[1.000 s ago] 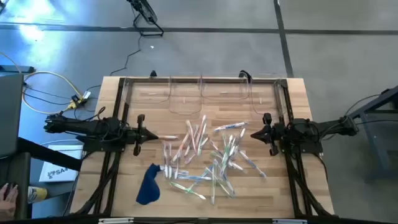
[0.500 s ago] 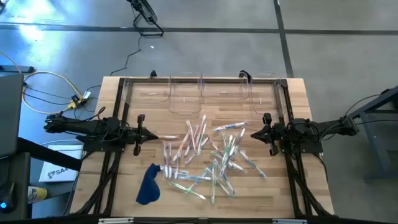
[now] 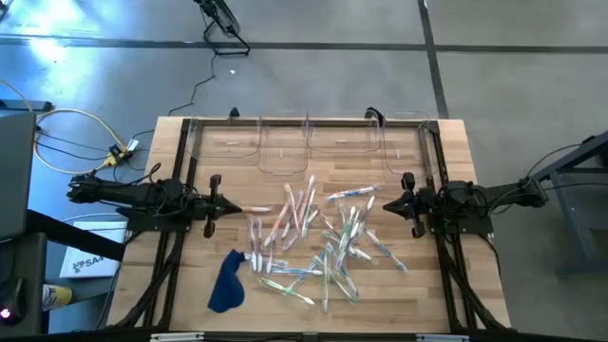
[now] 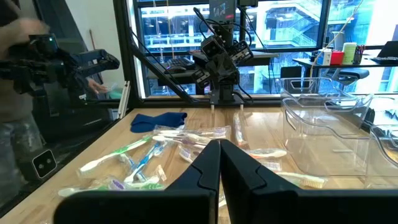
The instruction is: Pick & Place Toothbrushes
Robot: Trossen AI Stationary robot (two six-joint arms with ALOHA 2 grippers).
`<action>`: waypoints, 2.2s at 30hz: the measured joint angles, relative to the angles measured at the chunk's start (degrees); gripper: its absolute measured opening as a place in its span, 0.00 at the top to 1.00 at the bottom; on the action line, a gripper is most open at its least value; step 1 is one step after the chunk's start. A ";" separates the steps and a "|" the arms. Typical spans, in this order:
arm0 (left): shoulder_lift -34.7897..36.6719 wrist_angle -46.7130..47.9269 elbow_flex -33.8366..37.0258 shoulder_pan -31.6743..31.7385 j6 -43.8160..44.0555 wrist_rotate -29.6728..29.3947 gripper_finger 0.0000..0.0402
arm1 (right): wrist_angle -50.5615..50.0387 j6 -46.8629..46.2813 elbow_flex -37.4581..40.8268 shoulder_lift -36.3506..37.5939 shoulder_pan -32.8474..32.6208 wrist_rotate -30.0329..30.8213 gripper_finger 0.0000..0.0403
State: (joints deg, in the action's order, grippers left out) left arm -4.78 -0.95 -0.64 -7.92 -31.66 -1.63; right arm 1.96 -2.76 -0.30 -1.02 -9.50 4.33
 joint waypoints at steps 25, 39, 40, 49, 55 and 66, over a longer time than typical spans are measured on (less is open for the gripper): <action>0.00 -0.39 0.00 0.02 -0.02 -2.07 1.00 | 0.00 0.02 0.00 0.00 0.00 0.00 0.99; -0.02 -2.21 0.00 0.02 20.40 -1.90 1.00 | 1.75 -9.07 -0.02 -0.02 0.01 1.23 0.99; -0.02 -2.48 0.00 0.02 22.48 -1.91 1.00 | 2.54 -11.57 0.00 -0.01 0.00 1.23 0.99; 0.00 -3.21 0.00 0.02 48.58 -1.91 1.00 | 4.54 -30.90 -0.01 0.00 0.02 2.42 0.99; -0.02 -3.21 0.00 0.02 51.47 -3.16 1.00 | 4.74 -37.73 0.00 0.00 0.00 1.62 0.99; 0.00 -3.49 0.00 0.00 51.47 -12.63 1.00 | 8.18 -37.60 0.00 0.00 0.00 1.53 0.99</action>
State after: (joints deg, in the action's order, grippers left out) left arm -4.78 -4.44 -0.64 -7.92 19.81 -14.26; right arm 10.14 -40.36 -0.30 -1.02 -9.49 5.86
